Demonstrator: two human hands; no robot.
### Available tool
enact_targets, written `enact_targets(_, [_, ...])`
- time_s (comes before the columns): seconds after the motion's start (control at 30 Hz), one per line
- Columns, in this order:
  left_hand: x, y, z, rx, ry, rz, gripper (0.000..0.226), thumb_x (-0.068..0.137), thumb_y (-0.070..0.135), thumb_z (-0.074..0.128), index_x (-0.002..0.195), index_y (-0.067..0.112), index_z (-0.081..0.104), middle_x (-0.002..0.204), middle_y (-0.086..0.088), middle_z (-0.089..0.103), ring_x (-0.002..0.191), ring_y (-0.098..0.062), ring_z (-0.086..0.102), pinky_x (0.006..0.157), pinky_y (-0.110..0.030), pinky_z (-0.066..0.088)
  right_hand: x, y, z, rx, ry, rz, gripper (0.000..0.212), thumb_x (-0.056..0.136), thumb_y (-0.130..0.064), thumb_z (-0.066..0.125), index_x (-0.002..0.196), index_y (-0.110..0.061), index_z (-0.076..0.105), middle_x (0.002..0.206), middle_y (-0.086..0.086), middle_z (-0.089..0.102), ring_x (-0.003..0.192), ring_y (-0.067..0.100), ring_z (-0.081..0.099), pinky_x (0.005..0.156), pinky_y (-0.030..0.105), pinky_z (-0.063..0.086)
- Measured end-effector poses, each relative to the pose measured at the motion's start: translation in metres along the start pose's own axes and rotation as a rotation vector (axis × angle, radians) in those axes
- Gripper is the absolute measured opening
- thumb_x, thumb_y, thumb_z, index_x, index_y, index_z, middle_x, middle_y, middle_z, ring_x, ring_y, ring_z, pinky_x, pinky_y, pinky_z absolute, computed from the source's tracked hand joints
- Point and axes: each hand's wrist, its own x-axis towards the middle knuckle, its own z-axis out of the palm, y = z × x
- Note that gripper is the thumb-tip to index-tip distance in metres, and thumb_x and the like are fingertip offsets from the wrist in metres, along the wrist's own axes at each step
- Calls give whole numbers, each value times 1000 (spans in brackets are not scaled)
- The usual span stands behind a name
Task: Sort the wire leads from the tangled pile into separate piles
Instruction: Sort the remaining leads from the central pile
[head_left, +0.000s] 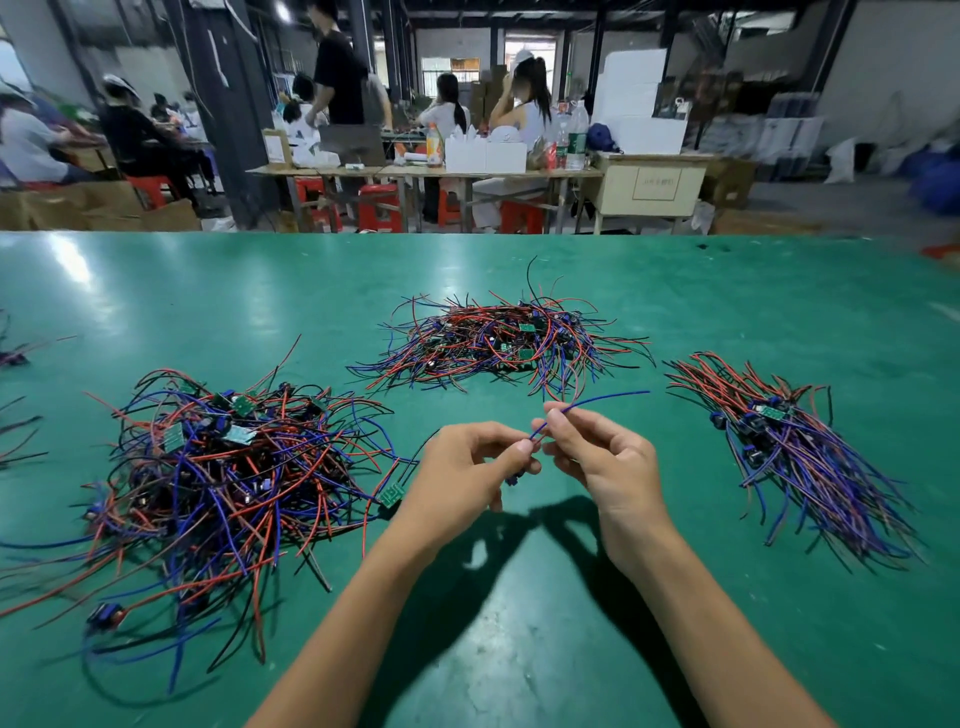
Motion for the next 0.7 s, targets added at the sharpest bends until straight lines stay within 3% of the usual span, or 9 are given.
enact_targets(0.1, [-1,1,0,-49,13,-47,13,97,13,64,96,6,74,82,-9,77,51,-4,53,41,-15,39,1,0,-3,-43,21,-45,13,82,-18,79,95,-14,79,80,-3,75,67,5,63,64,13,50])
enact_targets(0.23, [-1,4,2,-102,32,-91,14,97,13,63,94,5,75,83,-11,77,45,1,50,38,-11,34,2,0,-4,6,26,-10,18,81,-13,79,99,-13,77,76,-2,72,65,8,64,64,14,51])
enact_targets(0.47, [-2,4,3,-106,92,-105,18,98,14,62,92,8,77,80,-9,77,46,2,51,38,-11,33,2,-2,-7,78,7,50,28,84,-4,75,110,-11,68,90,13,78,71,12,70,74,20,57])
enact_targets(0.7, [0,-2,6,-42,95,-76,21,99,13,60,92,4,77,80,-14,75,44,0,47,42,-10,35,1,-1,-7,58,15,61,20,88,-1,71,105,-12,68,93,13,78,74,14,71,77,23,57])
